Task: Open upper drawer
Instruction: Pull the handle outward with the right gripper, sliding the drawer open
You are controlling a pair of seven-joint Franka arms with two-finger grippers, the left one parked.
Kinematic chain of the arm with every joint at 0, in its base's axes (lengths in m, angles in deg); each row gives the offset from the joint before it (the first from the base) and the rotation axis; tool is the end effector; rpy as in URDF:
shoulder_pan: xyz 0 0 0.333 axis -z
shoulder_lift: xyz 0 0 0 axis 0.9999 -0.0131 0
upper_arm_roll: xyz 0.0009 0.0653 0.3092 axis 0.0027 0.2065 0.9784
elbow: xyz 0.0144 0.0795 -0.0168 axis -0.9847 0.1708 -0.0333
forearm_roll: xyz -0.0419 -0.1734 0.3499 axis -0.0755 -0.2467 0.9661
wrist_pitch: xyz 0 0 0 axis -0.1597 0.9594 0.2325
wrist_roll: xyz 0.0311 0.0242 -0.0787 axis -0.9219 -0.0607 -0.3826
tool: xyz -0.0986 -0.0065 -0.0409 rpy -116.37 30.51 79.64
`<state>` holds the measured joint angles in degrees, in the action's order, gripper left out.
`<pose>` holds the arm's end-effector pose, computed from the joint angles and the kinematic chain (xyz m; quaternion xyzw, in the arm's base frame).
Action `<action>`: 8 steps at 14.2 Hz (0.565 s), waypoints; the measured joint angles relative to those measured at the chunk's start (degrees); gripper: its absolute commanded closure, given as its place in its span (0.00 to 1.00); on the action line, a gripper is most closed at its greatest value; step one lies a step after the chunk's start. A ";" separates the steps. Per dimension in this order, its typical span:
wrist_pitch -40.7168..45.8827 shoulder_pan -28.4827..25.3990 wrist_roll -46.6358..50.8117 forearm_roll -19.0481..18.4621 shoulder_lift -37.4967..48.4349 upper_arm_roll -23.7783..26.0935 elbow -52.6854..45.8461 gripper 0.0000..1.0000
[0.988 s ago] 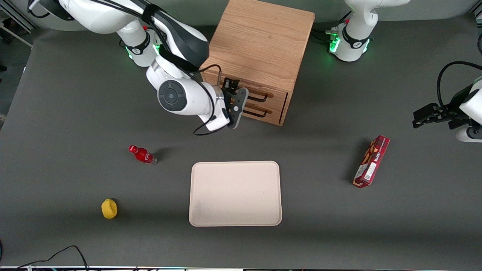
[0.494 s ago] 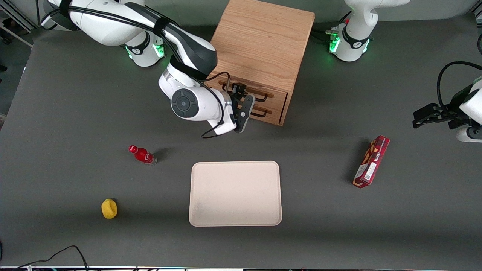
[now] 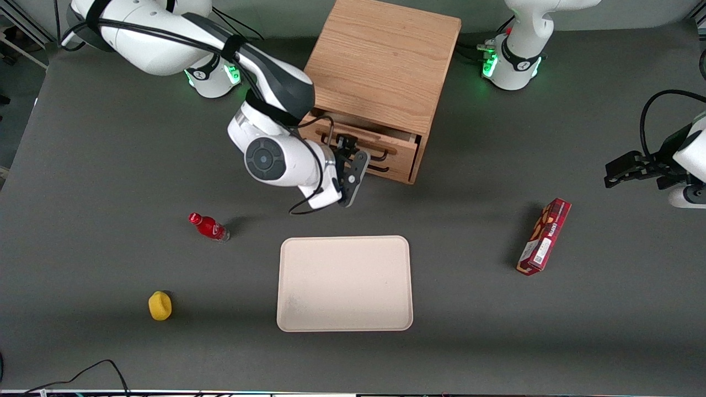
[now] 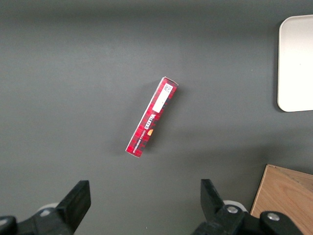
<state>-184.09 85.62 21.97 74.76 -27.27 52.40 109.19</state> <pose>0.5495 0.4350 0.3724 -0.8427 -0.4787 0.0662 0.2374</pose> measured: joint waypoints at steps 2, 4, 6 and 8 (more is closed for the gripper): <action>0.46 0.19 0.00 -0.14 -1.28 -1.45 -1.84 0.00; 0.79 0.24 0.00 -0.31 -2.34 -2.53 -3.74 0.00; 2.92 0.28 0.00 -0.37 -3.81 -3.36 -6.89 0.00; 5.08 0.32 0.00 -0.38 -5.50 -3.78 -10.59 0.00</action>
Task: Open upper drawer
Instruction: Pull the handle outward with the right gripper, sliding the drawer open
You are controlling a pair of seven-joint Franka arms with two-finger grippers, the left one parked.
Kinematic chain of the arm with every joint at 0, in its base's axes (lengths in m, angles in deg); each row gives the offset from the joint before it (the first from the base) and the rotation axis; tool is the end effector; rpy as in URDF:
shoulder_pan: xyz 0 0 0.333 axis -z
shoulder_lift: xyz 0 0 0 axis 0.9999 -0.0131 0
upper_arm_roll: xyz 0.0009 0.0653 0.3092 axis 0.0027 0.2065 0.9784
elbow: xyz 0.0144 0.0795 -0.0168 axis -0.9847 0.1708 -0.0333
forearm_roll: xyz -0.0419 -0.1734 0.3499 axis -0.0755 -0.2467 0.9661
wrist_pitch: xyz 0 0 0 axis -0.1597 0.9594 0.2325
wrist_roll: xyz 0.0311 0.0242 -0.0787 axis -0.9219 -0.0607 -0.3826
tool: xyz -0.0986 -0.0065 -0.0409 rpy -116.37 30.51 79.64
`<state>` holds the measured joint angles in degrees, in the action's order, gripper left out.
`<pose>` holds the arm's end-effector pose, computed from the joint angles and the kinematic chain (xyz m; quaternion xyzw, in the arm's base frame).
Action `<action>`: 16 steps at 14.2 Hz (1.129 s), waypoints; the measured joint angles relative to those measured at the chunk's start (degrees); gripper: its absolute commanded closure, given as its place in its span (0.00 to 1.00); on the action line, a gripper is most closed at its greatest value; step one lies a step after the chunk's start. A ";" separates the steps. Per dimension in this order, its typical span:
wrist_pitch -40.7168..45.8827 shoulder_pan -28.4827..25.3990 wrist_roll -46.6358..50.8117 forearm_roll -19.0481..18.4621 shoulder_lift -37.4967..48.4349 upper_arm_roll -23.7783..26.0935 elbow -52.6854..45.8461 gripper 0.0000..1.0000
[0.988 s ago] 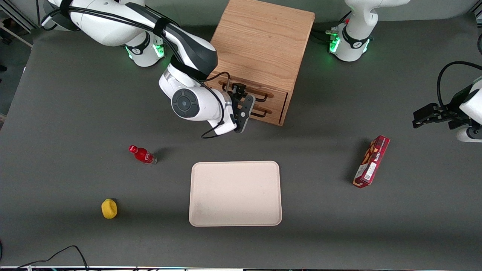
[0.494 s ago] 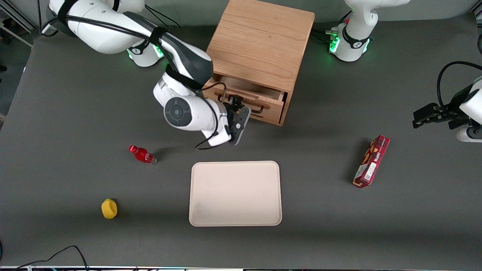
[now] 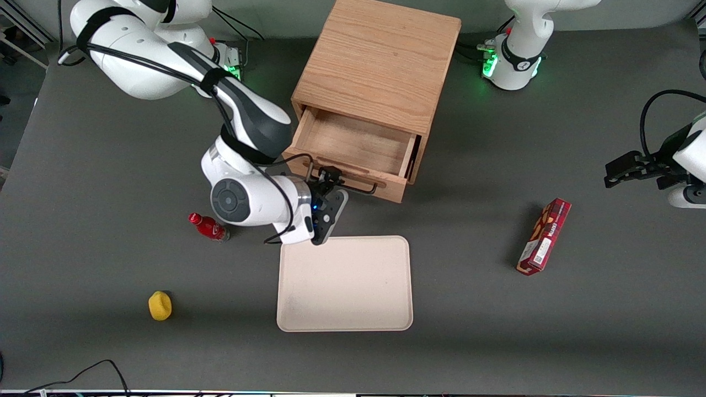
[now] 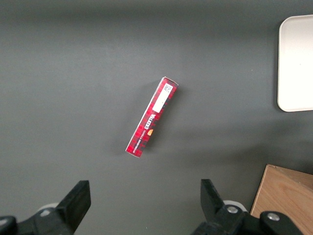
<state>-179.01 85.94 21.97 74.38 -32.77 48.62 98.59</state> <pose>0.6144 0.3904 0.3690 -0.8630 -0.4375 0.0631 0.2445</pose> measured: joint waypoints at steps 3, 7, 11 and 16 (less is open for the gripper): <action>0.84 -0.05 0.00 -0.03 -2.10 -0.89 -3.97 0.00; 1.09 -0.35 0.00 -0.03 -4.56 -1.55 -7.60 0.00; 1.06 -0.83 0.00 -0.10 -6.09 -3.21 -11.15 0.00; 0.94 -0.86 0.00 -0.26 -7.66 -5.49 -14.94 0.00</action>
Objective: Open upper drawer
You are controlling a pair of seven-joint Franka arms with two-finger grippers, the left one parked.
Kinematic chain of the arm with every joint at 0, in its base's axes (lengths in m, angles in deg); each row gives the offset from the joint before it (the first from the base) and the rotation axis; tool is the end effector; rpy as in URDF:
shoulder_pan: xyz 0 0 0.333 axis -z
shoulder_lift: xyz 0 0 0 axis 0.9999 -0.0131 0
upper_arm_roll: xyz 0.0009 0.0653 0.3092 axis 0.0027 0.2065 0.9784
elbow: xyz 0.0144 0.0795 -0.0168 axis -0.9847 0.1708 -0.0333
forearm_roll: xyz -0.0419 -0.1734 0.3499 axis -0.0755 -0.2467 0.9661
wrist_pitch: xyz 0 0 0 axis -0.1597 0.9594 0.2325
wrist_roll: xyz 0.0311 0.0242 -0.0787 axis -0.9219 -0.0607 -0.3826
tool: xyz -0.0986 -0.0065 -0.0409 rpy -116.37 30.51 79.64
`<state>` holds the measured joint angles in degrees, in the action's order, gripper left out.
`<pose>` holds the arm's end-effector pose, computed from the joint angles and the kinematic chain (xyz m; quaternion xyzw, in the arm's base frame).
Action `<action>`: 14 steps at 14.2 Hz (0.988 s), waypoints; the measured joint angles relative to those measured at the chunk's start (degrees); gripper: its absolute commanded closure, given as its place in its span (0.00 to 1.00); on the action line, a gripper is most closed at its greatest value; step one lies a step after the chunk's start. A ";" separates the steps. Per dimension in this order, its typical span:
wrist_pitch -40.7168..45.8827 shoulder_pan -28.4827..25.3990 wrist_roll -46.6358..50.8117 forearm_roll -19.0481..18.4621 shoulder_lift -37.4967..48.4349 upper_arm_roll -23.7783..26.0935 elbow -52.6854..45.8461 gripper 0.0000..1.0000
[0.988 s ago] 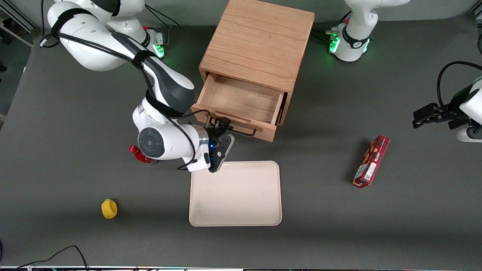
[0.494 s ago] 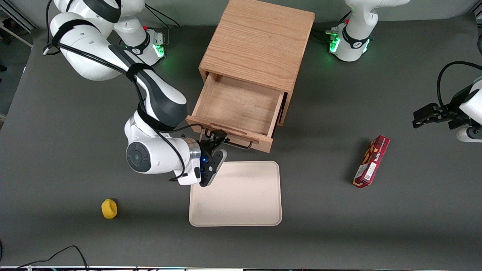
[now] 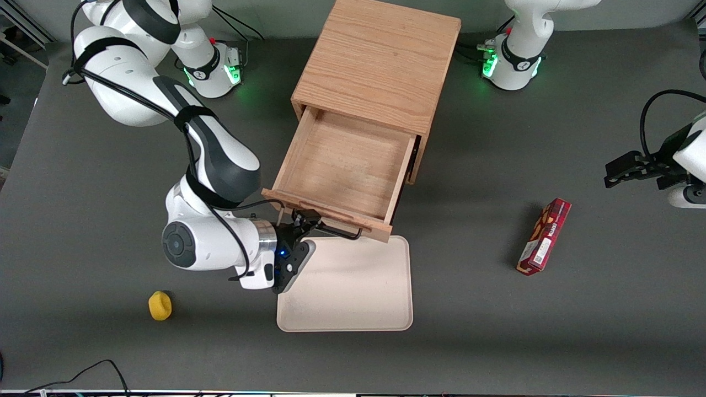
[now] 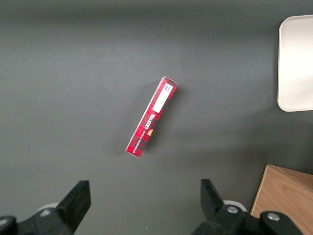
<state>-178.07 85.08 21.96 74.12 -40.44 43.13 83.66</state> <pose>0.6941 0.3315 0.3652 -0.8927 -0.3777 0.0108 0.2457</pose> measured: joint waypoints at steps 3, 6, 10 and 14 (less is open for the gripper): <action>0.01 -0.12 0.00 -0.10 -0.37 -0.43 -1.49 0.00; 0.22 -0.46 0.01 -1.87 2.58 -0.40 -3.69 0.00; 7.54 -0.91 6.20 -6.58 12.25 -2.15 -3.93 0.00; 17.38 -1.60 19.04 -7.50 23.53 -7.29 -2.92 0.00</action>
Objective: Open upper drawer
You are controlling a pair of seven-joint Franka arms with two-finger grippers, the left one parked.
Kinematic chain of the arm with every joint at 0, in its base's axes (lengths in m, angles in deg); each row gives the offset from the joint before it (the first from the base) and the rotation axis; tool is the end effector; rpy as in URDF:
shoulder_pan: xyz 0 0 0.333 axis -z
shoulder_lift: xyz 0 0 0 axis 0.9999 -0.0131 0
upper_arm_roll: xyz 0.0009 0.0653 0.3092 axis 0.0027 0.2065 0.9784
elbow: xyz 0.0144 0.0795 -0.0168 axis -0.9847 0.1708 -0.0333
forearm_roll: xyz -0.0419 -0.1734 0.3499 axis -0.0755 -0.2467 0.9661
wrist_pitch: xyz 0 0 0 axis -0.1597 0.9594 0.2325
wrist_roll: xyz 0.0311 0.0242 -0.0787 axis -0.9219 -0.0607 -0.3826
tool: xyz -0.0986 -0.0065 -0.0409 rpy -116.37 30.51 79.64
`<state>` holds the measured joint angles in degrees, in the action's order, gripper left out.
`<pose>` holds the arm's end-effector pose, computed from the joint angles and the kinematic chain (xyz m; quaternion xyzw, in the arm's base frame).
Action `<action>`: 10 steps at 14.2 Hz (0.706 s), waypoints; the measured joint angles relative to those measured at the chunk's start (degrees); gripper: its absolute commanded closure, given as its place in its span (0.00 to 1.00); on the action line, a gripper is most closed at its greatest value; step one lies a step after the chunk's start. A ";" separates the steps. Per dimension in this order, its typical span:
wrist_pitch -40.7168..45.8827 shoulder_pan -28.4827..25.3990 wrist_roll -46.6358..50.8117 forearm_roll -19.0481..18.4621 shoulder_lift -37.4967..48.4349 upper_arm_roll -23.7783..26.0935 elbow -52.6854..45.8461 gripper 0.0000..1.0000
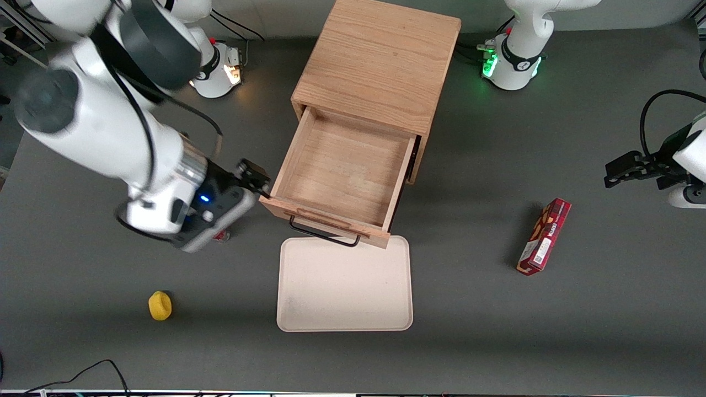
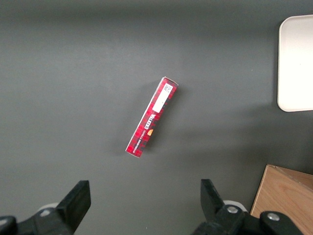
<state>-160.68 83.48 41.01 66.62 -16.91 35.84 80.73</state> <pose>0.6274 0.2688 0.6215 -0.9640 -0.2511 -0.0418 0.0766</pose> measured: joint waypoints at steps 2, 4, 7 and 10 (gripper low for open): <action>7.49 0.25 1.62 0.02 7.16 -4.61 1.23 0.00; 17.79 0.49 2.19 0.06 13.35 -9.01 2.39 0.00; 22.16 0.72 6.20 1.01 22.40 -15.33 10.34 0.00; 15.23 0.69 7.28 4.65 33.60 -25.81 28.77 0.00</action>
<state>-145.45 84.16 48.28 71.26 16.69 10.03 109.51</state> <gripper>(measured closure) 0.000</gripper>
